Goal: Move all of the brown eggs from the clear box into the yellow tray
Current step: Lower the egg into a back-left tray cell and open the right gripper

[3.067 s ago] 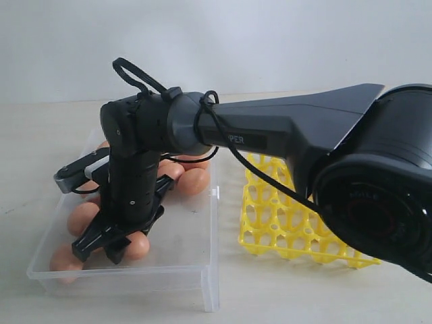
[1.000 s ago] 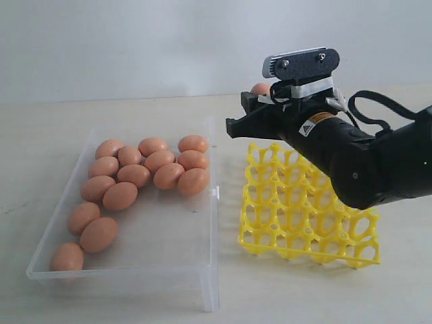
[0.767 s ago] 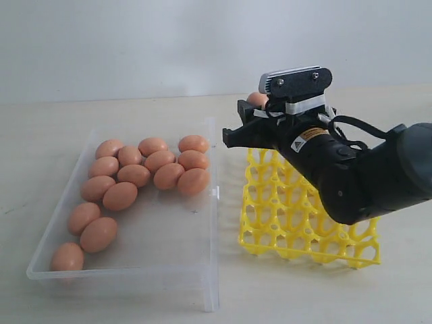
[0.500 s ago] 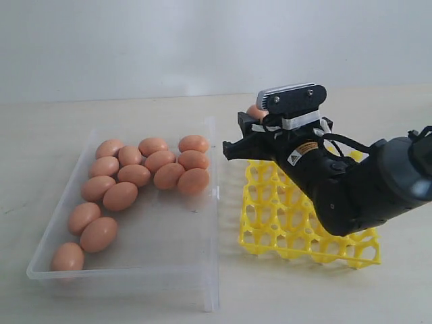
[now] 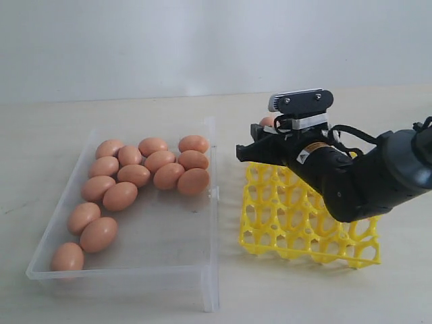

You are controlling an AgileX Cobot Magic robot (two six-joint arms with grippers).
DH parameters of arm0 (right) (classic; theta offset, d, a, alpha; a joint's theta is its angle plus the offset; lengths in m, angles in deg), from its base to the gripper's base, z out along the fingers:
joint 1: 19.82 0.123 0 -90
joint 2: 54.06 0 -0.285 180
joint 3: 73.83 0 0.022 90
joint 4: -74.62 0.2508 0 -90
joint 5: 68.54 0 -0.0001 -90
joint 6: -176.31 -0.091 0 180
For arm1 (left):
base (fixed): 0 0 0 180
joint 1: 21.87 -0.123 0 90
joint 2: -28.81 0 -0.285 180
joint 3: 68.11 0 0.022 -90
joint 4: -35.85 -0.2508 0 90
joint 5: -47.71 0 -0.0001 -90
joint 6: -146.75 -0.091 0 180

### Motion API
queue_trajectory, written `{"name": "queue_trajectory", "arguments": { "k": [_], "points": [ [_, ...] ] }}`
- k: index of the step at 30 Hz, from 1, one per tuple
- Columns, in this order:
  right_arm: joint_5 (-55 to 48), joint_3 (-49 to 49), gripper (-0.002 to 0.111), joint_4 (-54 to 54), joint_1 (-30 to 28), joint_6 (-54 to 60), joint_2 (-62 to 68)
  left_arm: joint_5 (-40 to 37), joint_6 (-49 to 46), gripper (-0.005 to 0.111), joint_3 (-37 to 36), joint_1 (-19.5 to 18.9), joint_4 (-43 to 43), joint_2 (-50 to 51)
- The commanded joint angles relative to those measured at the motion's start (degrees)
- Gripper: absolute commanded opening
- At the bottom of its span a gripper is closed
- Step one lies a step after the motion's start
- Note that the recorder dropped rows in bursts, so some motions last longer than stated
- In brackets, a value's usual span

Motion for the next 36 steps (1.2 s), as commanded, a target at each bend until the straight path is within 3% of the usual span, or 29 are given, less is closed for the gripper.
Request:
{"name": "queue_trajectory", "arguments": {
  "k": [1, 28, 32, 36],
  "points": [
    [-8.3, 4.2, 0.000, -3.6, -0.4, -0.1, 1.5, 0.0, 0.1, 0.000, 0.2, 0.3, 0.5, -0.3],
    [-12.3, 7.6, 0.000, -0.6, -3.0, -0.1, 4.1, 0.0, 0.1, 0.000, 0.2, 0.3, 0.5, -0.3],
    [-12.3, 7.6, 0.009, -0.6, -3.0, -0.1, 4.1, 0.0, 0.1, 0.000, 0.2, 0.3, 0.5, -0.3],
    [-12.3, 7.6, 0.025, -0.6, -3.0, -0.1, 4.1, 0.0, 0.1, 0.000, 0.2, 0.3, 0.5, -0.3]
  ]
}}
